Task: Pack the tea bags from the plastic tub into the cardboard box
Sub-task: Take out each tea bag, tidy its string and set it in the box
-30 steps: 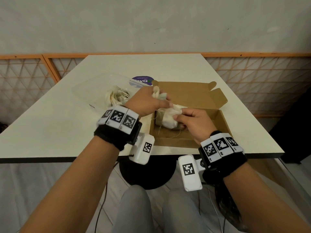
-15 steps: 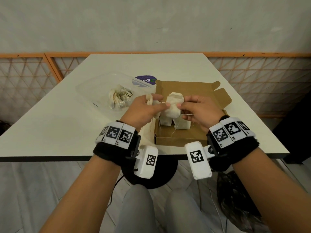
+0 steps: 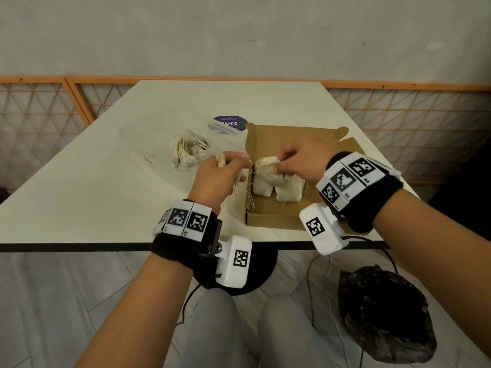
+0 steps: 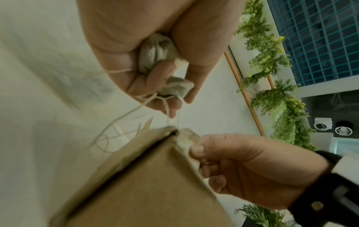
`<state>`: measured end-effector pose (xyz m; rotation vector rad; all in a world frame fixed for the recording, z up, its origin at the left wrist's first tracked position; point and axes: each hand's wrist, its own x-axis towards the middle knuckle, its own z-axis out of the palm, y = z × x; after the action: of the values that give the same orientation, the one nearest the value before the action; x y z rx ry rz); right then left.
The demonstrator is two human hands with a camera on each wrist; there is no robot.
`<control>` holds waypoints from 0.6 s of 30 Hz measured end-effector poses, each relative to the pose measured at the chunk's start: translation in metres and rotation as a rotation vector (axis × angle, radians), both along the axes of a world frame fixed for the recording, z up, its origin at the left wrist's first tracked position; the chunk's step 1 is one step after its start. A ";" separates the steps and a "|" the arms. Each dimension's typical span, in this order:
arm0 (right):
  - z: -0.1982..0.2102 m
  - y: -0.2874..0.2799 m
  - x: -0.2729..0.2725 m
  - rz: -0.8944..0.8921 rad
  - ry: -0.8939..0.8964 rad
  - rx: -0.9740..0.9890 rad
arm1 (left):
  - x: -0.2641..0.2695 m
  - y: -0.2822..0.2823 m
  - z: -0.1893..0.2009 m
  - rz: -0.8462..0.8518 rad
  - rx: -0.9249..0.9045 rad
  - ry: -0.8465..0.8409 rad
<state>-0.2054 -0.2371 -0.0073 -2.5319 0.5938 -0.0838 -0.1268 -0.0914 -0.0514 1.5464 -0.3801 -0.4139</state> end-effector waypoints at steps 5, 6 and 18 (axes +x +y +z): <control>-0.018 -0.002 0.010 0.016 0.150 0.447 | 0.000 0.006 -0.008 0.022 -0.032 0.028; -0.022 -0.003 0.011 -0.011 0.136 0.482 | 0.000 0.007 -0.009 0.020 -0.027 0.033; -0.025 -0.003 -0.005 -0.243 -0.154 0.444 | 0.004 0.016 -0.025 -0.041 0.069 0.229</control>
<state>-0.2101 -0.2401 -0.0324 -1.9990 0.7610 -0.2083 -0.1232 -0.0755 -0.0762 1.5401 -0.2214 -0.6351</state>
